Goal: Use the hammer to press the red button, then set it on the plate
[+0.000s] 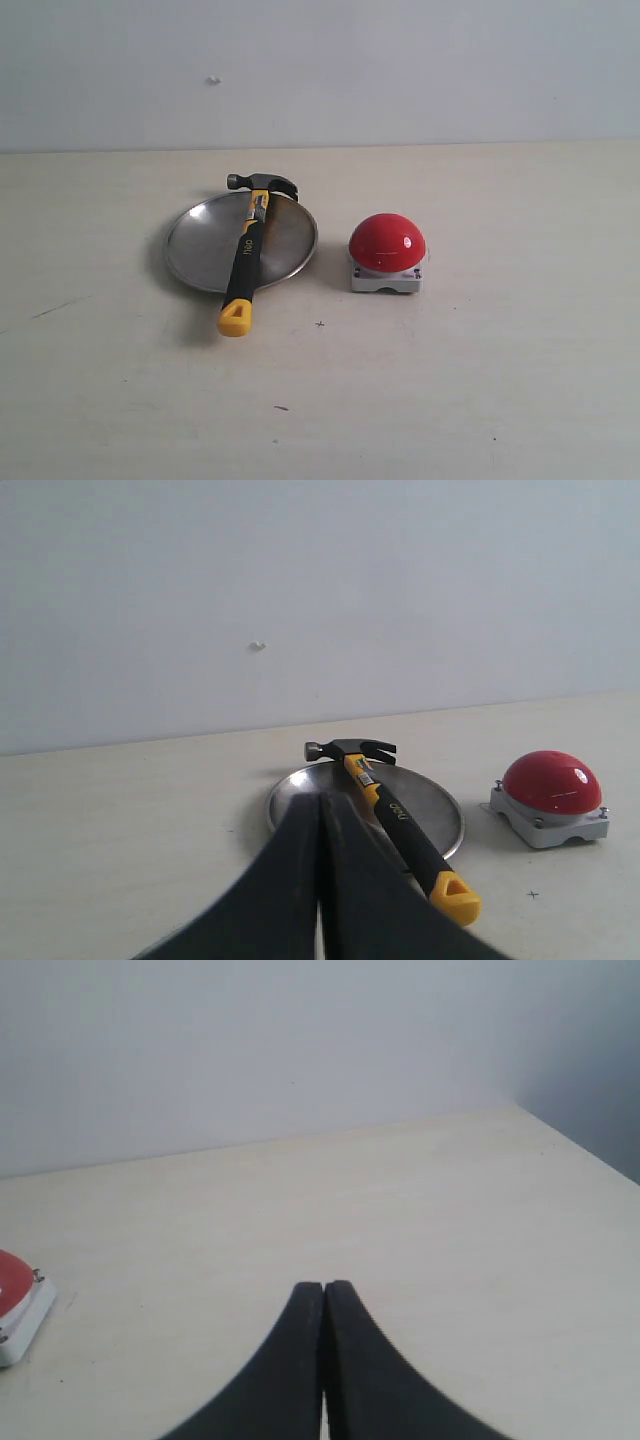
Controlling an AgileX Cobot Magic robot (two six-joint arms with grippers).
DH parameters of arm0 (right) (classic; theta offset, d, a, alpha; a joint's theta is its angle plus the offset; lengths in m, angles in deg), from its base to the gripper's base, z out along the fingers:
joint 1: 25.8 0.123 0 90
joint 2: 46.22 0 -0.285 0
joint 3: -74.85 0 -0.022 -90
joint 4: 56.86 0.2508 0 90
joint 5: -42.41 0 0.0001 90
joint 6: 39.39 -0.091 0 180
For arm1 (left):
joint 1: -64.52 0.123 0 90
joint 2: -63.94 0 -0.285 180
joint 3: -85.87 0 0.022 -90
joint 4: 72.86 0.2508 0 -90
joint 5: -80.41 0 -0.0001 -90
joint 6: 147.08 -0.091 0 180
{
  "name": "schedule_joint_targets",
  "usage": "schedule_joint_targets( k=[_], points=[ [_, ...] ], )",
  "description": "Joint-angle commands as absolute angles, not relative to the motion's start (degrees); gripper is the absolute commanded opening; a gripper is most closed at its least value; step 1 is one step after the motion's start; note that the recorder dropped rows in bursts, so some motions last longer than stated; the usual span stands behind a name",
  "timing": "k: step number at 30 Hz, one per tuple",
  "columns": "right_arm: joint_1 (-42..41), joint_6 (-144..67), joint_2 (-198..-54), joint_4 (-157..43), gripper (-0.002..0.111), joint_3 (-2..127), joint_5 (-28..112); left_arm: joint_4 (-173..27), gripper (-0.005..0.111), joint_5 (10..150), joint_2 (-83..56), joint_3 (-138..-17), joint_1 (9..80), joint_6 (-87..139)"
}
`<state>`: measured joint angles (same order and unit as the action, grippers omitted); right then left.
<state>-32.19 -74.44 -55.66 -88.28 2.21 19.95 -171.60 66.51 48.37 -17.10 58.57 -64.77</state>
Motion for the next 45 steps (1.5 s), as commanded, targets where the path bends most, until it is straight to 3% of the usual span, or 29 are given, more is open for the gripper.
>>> schedule_joint_targets(
  k=[1, 11, 21, 45],
  points=[
    [-32.42, -73.96, -54.00, -88.63, 0.000, 1.96, 17.37, -171.39, 0.000, 66.75, 48.81, -16.91, 58.72, -64.80],
    [-34.56, -51.36, -54.00, -68.93, 0.000, 1.96, 19.23, -171.39, 0.000, 66.71, 48.81, -16.91, 58.72, -64.80],
    [-34.56, -51.36, -54.00, -64.75, 0.000, -2.37, 31.92, -171.39, 0.000, 66.71, 48.81, -16.91, 58.72, -64.80],
    [-34.56, -51.47, -54.00, -64.62, 0.000, -2.37, 29.16, -171.39, 0.000, 66.71, 48.81, -16.91, 58.72, -64.80]
  ],
)
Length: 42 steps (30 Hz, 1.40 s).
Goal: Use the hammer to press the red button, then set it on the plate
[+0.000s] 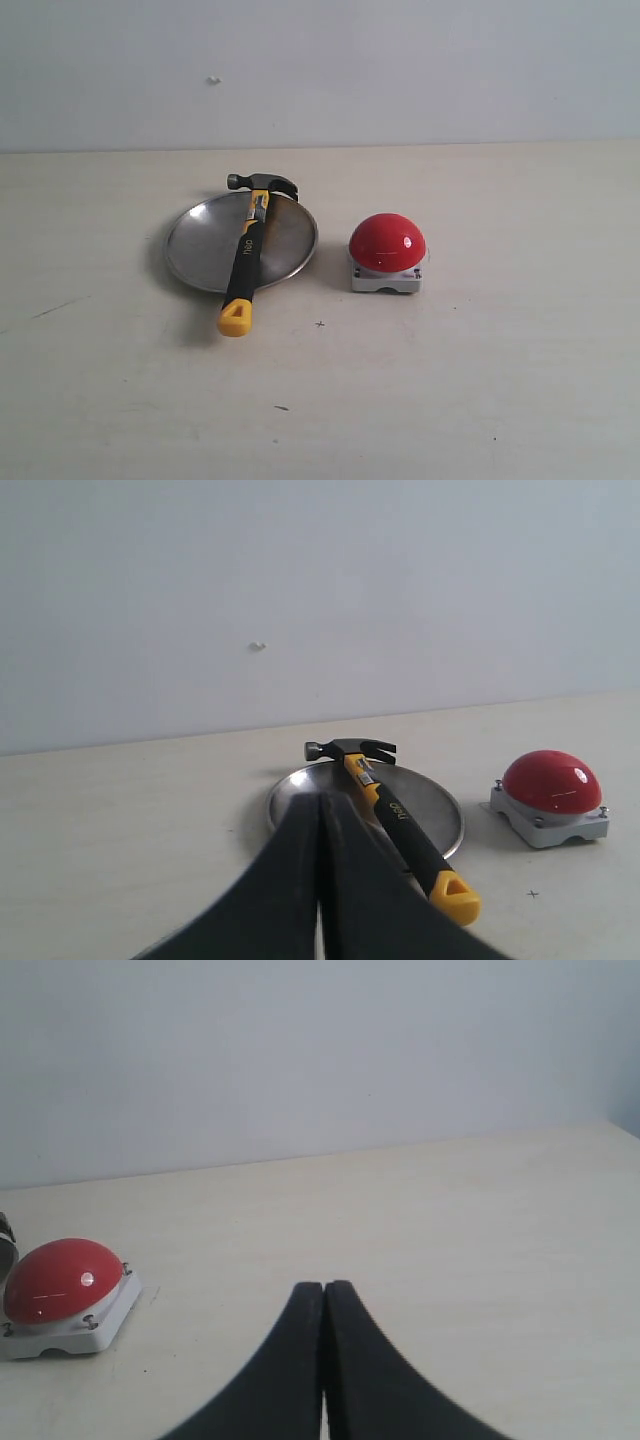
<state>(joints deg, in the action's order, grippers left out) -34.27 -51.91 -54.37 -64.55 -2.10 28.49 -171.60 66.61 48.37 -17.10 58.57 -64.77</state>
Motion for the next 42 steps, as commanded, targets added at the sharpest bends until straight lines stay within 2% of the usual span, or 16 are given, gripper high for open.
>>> schedule_joint_targets(
  k=[1, 15, 21, 25, 27, 35, 39, 42],
  points=[
    [-34.56, -51.47, -54.00, -64.62, 0.000, -2.37, 29.16, -171.39, 0.000, 66.71, 48.81, -16.91, 58.72, -64.80],
    [-34.56, -51.47, -54.00, -64.34, 0.000, -2.37, 29.16, -170.11, 0.000, 66.30, 48.81, -16.91, 58.72, -63.91],
    [-34.56, -51.47, -54.00, -64.35, 0.000, -2.37, 29.04, -158.91, 0.000, 68.82, 48.81, -16.91, 58.72, -39.99],
    [-34.56, -51.47, -54.00, -64.35, 0.000, -2.37, 29.04, -142.02, 0.000, 72.05, 48.81, -16.91, 58.72, -11.96],
    [-34.56, -51.47, -54.00, -64.35, 0.000, -2.37, 29.04, -124.81, 0.000, 71.37, 48.81, -16.91, 58.72, 4.33],
    [-34.56, -51.47, -54.00, -64.35, 0.000, -2.37, 29.04, -112.59, 0.000, 71.08, 48.81, -16.91, 58.72, 12.07],
    [-34.56, -51.47, -54.00, -64.35, 0.000, -2.37, 29.04, -83.18, 0.000, 73.12, 48.81, -16.91, 58.72, 36.01],
    [-34.56, -51.47, -54.00, -64.35, 0.000, -2.37, 29.04, -68.26, 0.000, 71.99, 48.81, -16.91, 58.72, 45.82]
  ],
)
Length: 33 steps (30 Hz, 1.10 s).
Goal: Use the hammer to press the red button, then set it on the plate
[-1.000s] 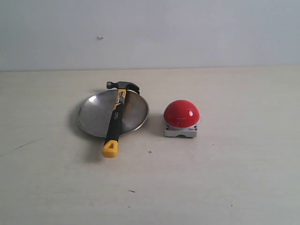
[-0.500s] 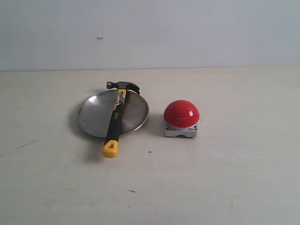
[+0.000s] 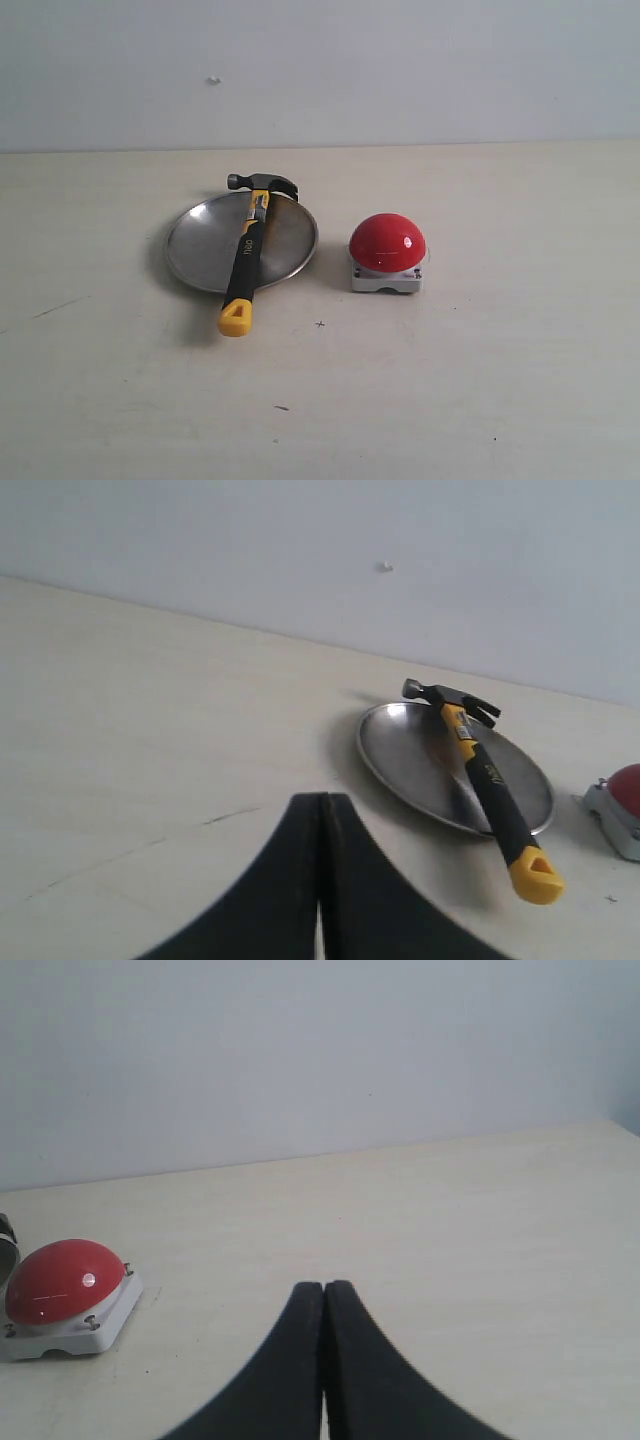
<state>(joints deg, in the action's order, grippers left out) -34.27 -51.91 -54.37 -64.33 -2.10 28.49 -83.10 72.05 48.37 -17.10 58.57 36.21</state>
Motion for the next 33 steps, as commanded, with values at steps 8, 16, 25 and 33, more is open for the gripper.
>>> schedule_joint_targets(
  k=[8, 16, 25, 33],
  points=[
    [-34.56, -51.47, -54.00, -64.35, 0.000, -2.37, 29.04, -63.01, 0.000, 64.56, 48.81, -16.91, 58.72, 45.82],
    [-34.56, -51.47, -54.00, -64.35, 0.000, -2.37, 28.89, -62.98, 0.000, 64.56, 48.81, -16.91, 58.72, 45.43],
    [-34.56, -51.47, -54.00, -64.35, 0.000, -2.37, 28.89, -62.98, 0.000, 64.56, 48.81, -16.91, 58.72, 45.43],
    [-34.56, -51.47, -54.00, -64.35, 0.000, -2.37, 28.89, -62.98, 0.000, 64.56, 48.81, -16.91, 58.72, 45.43]
  ],
)
